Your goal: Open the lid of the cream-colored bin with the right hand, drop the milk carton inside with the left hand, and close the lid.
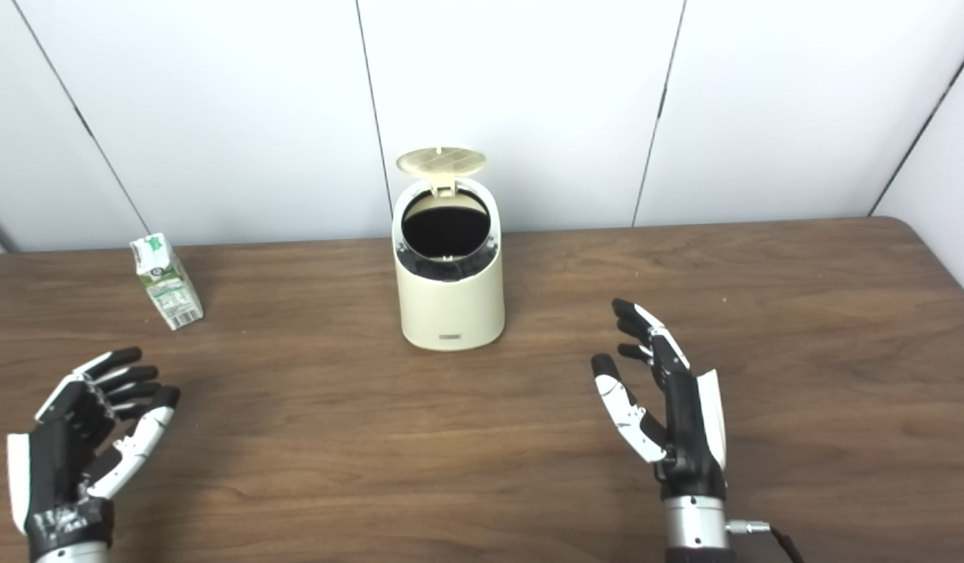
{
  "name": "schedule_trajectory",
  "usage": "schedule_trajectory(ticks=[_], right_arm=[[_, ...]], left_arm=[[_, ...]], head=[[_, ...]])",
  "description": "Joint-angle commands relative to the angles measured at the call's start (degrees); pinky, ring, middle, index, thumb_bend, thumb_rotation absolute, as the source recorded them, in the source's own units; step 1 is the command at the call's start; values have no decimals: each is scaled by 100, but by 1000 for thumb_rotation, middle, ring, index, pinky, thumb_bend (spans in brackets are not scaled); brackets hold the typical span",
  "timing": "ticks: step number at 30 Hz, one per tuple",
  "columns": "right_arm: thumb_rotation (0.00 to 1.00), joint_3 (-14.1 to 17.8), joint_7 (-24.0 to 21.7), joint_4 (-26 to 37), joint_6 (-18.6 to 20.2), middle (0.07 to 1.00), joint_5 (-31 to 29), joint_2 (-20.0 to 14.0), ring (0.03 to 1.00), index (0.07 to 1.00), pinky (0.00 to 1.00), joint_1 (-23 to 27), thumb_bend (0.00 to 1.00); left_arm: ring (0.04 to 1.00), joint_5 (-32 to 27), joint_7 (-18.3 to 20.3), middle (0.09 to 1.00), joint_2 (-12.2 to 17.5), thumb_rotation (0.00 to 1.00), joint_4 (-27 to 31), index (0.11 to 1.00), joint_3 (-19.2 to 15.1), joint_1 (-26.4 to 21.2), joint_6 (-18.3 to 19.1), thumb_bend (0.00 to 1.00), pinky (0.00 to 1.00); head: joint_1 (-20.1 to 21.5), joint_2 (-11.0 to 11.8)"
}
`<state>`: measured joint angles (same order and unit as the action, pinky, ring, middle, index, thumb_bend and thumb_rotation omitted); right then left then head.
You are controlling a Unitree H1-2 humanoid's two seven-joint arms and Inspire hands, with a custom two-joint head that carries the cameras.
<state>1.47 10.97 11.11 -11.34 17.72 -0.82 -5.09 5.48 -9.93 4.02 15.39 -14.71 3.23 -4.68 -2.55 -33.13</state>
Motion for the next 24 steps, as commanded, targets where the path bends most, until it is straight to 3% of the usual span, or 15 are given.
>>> schedule_trajectory(ticks=[1, 9, 17, 20, 24], right_arm=[[574, 68, 44, 10, -240, 820, -59, -78, 809, 790, 709, 180, 182], [660, 223, -85, 12, -105, 833, -339, -277, 831, 809, 746, 230, 193], [711, 320, -261, -263, -487, 833, -723, -617, 833, 810, 759, 336, 179], [731, 355, -322, -147, -320, 821, -849, -649, 826, 796, 740, 326, 168], [784, 360, -506, -133, -401, 823, -1056, -786, 832, 794, 731, 356, 175]], left_arm=[[698, -51, -67, 695, 201, 124, -28, 742, -156, -243, 12, 794, 672], [758, 38, -24, 803, 533, 196, 140, 848, -283, -653, 789, 919, 642], [887, 198, 242, 900, 790, 384, 146, 941, -97, -1017, 1956, 1000, 828], [906, 411, 178, 921, 840, 417, 88, 960, -18, -1152, 2312, 1000, 826], [936, 611, 95, 949, 871, 421, -106, 978, 31, -1389, 2663, 1000, 855]], head=[[-129, 19], [-992, 17], [-1819, 69], [-2105, 102], [-2470, 169]])
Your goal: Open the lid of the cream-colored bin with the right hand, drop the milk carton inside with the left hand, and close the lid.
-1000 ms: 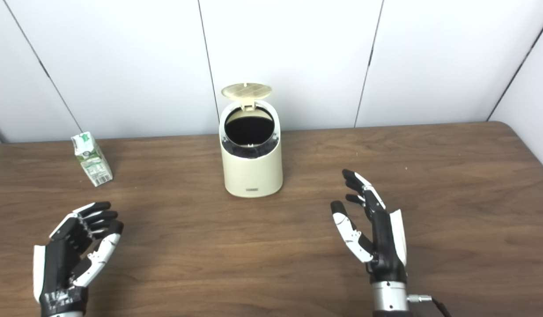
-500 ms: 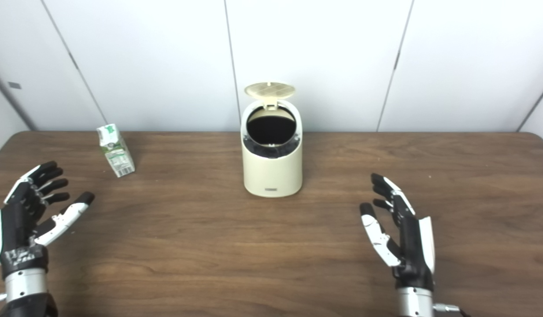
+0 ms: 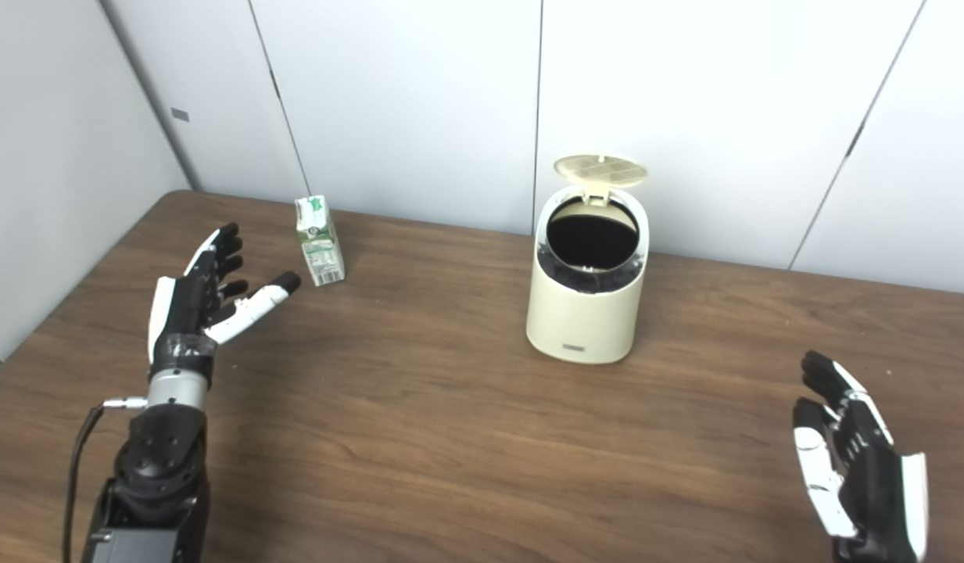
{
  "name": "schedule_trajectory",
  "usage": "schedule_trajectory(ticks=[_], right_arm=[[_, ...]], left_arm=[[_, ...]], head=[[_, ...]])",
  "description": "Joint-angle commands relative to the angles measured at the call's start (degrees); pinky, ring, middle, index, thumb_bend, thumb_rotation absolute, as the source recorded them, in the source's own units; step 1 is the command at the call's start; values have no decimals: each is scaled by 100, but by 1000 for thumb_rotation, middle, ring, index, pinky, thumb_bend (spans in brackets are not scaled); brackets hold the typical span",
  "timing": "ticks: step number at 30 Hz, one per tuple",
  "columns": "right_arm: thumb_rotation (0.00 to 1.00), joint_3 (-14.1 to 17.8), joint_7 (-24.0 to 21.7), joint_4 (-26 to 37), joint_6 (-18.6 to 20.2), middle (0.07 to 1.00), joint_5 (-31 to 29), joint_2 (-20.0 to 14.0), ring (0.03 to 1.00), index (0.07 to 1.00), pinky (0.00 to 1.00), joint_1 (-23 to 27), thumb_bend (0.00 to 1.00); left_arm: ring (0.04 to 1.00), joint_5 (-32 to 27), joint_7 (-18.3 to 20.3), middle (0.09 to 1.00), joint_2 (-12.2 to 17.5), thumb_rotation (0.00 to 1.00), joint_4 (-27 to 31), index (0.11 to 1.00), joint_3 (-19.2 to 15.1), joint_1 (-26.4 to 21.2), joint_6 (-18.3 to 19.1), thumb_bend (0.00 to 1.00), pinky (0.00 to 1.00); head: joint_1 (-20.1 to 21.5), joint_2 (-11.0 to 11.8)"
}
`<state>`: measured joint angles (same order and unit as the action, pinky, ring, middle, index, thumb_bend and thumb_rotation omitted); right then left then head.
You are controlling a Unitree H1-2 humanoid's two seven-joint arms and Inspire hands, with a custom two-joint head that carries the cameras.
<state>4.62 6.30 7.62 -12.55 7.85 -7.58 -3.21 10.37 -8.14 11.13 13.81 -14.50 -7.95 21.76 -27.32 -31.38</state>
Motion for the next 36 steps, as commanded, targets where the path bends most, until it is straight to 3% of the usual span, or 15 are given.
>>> schedule_trajectory(ticks=[1, 7, 10, 11, 14, 17, 22, 27, 29, 32, 36], right_arm=[[809, 65, -68, 244, -235, 817, -148, -107, 819, 785, 692, 178, 200], [719, 205, 17, 62, -305, 758, -79, -122, 737, 724, 571, 286, 271], [744, 236, 22, -113, -392, 740, -11, -185, 717, 714, 548, 332, 307], [753, 239, 6, -177, -452, 740, -23, -213, 716, 714, 547, 344, 318], [759, 246, -31, -311, -562, 739, -79, -273, 713, 713, 546, 368, 337], [756, 252, -35, -449, -663, 731, -95, -296, 703, 707, 536, 389, 349], [755, 246, -12, -474, -619, 721, -49, -278, 693, 694, 514, 366, 352], [748, 272, 35, -535, -757, 720, 21, -309, 692, 693, 502, 336, 344], [754, 277, 39, -581, -835, 719, 22, -328, 691, 694, 504, 326, 339], [749, 286, 17, -558, -851, 720, -24, -333, 692, 694, 506, 293, 331], [744, 294, -12, -525, -904, 721, -91, -344, 693, 694, 503, 244, 336]], left_arm=[[948, 142, -93, 950, 154, 405, -8, 976, 16, -329, 45, 1000, 882], [955, -65, 6, 953, 227, 357, -504, 979, -10, -643, -149, 1000, 913], [923, -398, 284, 952, 480, 378, -969, 980, -103, -863, -233, 1000, 844], [896, -460, 355, 952, 580, 386, -1113, 982, -126, -937, -193, 1000, 776], [894, -489, 449, 972, 779, 411, -1392, 990, -83, -1060, -81, 1000, 738], [909, -390, 481, 975, 961, 424, -1758, 977, 32, -1167, 2, 1000, 789], [879, -331, 411, 954, 1168, 412, -2515, 970, 94, -1370, 24, 1000, 728], [936, -400, 370, 990, 1259, 378, -3020, 993, 78, -1486, -136, 1000, 822], [907, -393, 365, 974, 1301, 374, -3155, 985, 96, -1522, -206, 1000, 771], [909, -437, 511, 977, 1415, 372, -3321, 990, 147, -1552, -326, 1000, 775], [926, -652, 983, 978, 1659, 345, -3520, 994, 251, -1586, -496, 1000, 820]], head=[[-125, 27], [-497, 185], [-622, 273], [-628, 277], [-652, 349], [-649, 418], [-644, 507], [-571, 621], [-561, 625], [-505, 630], [-399, 605]])
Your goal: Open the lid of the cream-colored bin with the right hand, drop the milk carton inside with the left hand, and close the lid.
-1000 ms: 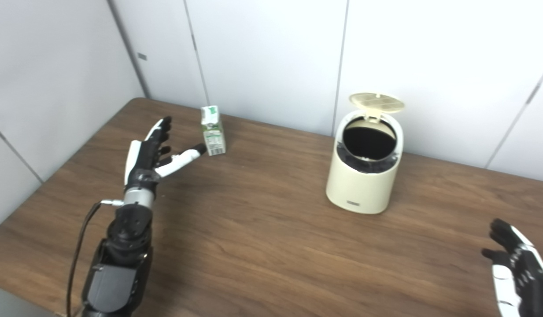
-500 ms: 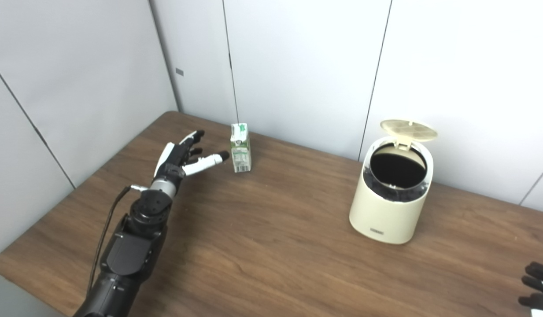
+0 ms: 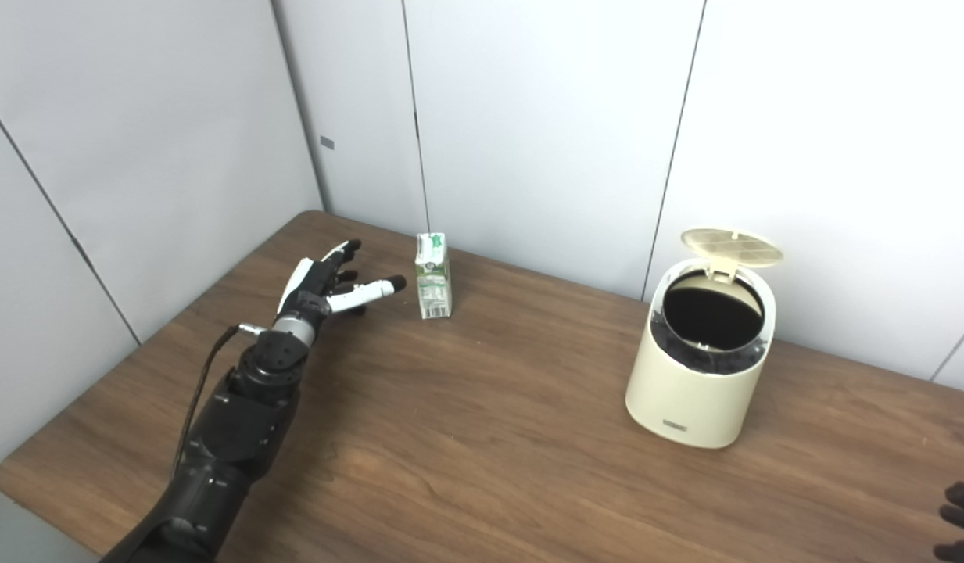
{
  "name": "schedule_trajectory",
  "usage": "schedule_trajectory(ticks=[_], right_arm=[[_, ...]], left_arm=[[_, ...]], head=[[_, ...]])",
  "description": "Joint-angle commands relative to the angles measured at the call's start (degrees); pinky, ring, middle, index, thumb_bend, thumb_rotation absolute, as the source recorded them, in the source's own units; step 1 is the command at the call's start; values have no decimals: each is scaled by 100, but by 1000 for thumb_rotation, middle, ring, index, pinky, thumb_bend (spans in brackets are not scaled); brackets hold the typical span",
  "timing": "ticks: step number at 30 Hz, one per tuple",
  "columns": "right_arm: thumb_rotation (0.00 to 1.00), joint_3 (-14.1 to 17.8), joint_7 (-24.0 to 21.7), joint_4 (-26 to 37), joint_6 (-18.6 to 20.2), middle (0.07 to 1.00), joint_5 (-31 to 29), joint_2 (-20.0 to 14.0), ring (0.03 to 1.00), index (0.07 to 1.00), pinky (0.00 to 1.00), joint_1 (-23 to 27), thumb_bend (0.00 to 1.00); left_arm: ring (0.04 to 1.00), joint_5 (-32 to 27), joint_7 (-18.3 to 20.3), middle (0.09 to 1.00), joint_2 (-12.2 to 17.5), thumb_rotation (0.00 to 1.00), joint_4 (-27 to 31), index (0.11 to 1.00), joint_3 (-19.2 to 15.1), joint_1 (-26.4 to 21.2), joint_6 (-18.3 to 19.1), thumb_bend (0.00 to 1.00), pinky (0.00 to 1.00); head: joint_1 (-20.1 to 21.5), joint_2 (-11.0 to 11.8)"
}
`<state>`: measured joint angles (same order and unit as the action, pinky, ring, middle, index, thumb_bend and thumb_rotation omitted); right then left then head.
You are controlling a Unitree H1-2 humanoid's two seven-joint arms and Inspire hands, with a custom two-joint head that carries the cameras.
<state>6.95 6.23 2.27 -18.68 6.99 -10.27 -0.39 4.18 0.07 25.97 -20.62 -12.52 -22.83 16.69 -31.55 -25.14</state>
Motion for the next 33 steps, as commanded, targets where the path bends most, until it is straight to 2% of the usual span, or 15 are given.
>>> schedule_trajectory(ticks=[1, 6, 10, 18, 19, 20, 21, 24, 29, 33], right_arm=[[744, 65, -8, 16, -300, 720, -34, -70, 692, 693, 501, -50, 332], [778, 90, 59, 26, -316, 711, 51, -36, 677, 684, 479, -91, 351], [797, 94, 93, 72, -285, 713, 172, -27, 675, 683, 470, -148, 368], [807, 109, 93, 253, -141, 683, 289, 6, 634, 654, 424, -255, 396], [413, 111, 94, 264, -129, 678, 298, 12, 629, 650, 426, -264, 395], [169, 112, 96, 270, -121, 674, 309, 15, 623, 646, 428, -270, 395], [86, 121, 116, 279, -101, 672, 339, 28, 621, 644, 428, -275, 395], [9, 132, 145, 278, -115, 661, 398, 47, 605, 633, 428, -283, 396], [0, 123, 120, 249, -169, 659, 397, 30, 599, 629, 428, -292, 398], [0, 126, 123, 292, -98, 652, 345, 78, 589, 617, 427, -306, 400]], left_arm=[[911, -46, 222, 964, 222, 338, -118, 985, 89, -108, -21, 1000, 801], [851, -4, 356, 896, 388, 315, -406, 918, 300, -243, -144, 1000, 744], [865, -71, 579, 898, 460, 297, -512, 917, 433, -334, -182, 1000, 787], [848, -5, 838, 869, 574, 277, -664, 881, 774, -539, -462, 1000, 770], [850, -21, 872, 872, 581, 280, -691, 884, 807, -574, -480, 1000, 777], [855, -34, 892, 882, 585, 279, -706, 894, 827, -594, -488, 1000, 781], [857, -23, 915, 885, 584, 279, -737, 897, 866, -639, -500, 1000, 782], [865, -11, 943, 898, 561, 285, -850, 914, 936, -749, -574, 1000, 785], [855, -59, 992, 874, 502, 278, -976, 905, 1009, -892, -631, 1000, 781], [872, -80, 1046, 894, 426, 277, -1105, 913, 1049, -1025, -681, 1000, 797]], head=[[51, -21], [169, 23], [254, 44], [397, 43], [415, 47], [415, 47], [438, 46], [476, 45], [537, 38], [586, 30]])
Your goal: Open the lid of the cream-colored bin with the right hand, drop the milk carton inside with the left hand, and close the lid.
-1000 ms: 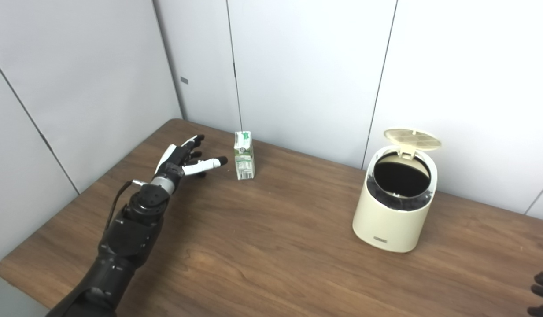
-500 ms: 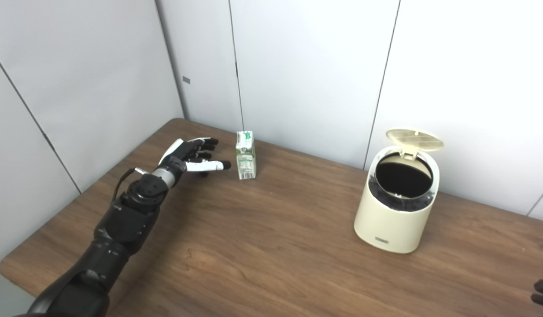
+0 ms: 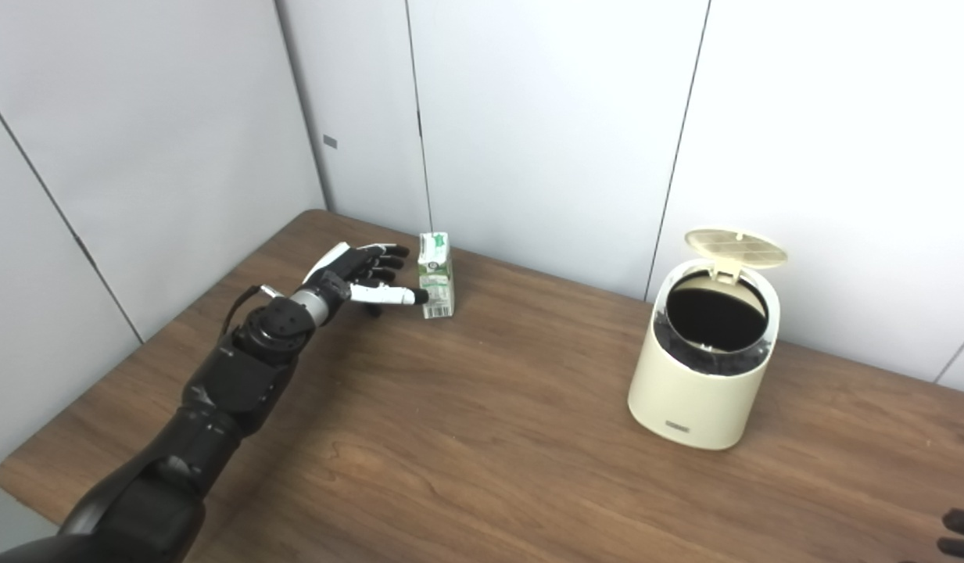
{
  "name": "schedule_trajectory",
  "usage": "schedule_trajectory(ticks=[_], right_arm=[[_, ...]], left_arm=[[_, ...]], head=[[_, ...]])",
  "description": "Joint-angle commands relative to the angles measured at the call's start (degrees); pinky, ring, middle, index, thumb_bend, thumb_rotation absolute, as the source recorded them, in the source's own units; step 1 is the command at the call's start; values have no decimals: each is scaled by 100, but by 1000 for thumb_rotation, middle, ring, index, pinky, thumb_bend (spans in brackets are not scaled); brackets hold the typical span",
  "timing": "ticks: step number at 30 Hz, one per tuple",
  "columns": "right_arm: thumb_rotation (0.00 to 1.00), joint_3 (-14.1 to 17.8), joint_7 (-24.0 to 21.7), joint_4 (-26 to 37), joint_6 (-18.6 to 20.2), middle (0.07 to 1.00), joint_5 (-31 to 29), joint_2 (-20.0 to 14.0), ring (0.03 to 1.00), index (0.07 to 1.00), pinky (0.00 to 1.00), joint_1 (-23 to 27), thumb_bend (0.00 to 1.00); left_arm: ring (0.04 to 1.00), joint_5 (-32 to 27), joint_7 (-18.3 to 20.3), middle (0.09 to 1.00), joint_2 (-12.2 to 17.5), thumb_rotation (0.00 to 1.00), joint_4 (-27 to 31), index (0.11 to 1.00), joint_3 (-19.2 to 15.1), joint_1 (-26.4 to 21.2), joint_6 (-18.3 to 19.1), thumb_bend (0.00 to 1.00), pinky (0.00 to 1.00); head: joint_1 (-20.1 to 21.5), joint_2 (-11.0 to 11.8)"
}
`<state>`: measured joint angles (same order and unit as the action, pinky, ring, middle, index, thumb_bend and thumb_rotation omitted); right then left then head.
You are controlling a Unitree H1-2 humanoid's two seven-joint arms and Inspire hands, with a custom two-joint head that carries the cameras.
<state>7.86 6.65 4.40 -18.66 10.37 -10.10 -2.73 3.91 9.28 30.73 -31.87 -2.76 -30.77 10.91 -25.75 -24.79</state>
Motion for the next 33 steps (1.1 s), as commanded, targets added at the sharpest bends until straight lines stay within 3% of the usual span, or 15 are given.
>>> schedule_trajectory(ticks=[1, 5, 10, 18, 22, 23, 24, 25, 27, 29, 33], right_arm=[[0, 33, 85, 97, -91, 650, 25, 66, 587, 615, 427, -80, 401], [0, 31, 106, 36, -228, 665, 169, 11, 604, 632, 428, -81, 401], [0, 25, 69, 146, -101, 665, 124, 44, 604, 630, 428, -117, 403], [0, 28, 115, 13, -199, 674, 189, 50, 617, 637, 429, -86, 405], [0, 23, 118, 104, -62, 682, 251, 92, 626, 643, 429, -111, 405], [432, 29, 123, 93, -101, 686, 198, 111, 627, 646, 414, -107, 608], [683, 32, 123, 89, -119, 686, 168, 122, 626, 645, 405, -106, 737], [773, 33, 120, 95, -110, 687, 172, 125, 627, 646, 403, -109, 780], [856, 39, 102, 135, -34, 694, 178, 135, 635, 652, 403, -125, 820], [869, 37, 77, 165, -3, 699, 159, 138, 641, 656, 406, -134, 819], [872, 39, 65, 175, 3, 701, 151, 140, 643, 658, 409, -137, 818]], left_arm=[[875, -15, 128, 898, -63, 278, 15, 912, 106, -258, -106, 1000, 800], [886, 38, 149, 905, -129, 296, -37, 920, 211, -400, -53, 1000, 820], [882, 122, 94, 904, -209, 278, -74, 919, 310, -514, 34, 1000, 812], [893, 168, 141, 901, -318, 281, -384, 921, 411, -674, -239, 1000, 845], [889, 184, 153, 895, -346, 273, -451, 913, 434, -715, -270, 1000, 848], [883, 191, 149, 889, -354, 268, -456, 907, 439, -721, -272, 1000, 841], [876, 208, 140, 882, -359, 263, -454, 899, 450, -724, -269, 1000, 831], [873, 214, 132, 878, -364, 261, -443, 895, 449, -722, -267, 1000, 828], [858, 229, 70, 856, -380, 213, -411, 867, 427, -710, -238, 1000, 816], [844, 265, -67, 823, -403, 108, -399, 833, 392, -700, -241, 936, 818], [837, 278, -129, 808, -412, 60, -400, 818, 384, -697, -248, 902, 818]], head=[[23, -5], [51, -16], [104, -5], [187, 53], [219, 52], [219, 52], [219, 52], [219, 52], [219, 52], [219, 52], [219, 52]])
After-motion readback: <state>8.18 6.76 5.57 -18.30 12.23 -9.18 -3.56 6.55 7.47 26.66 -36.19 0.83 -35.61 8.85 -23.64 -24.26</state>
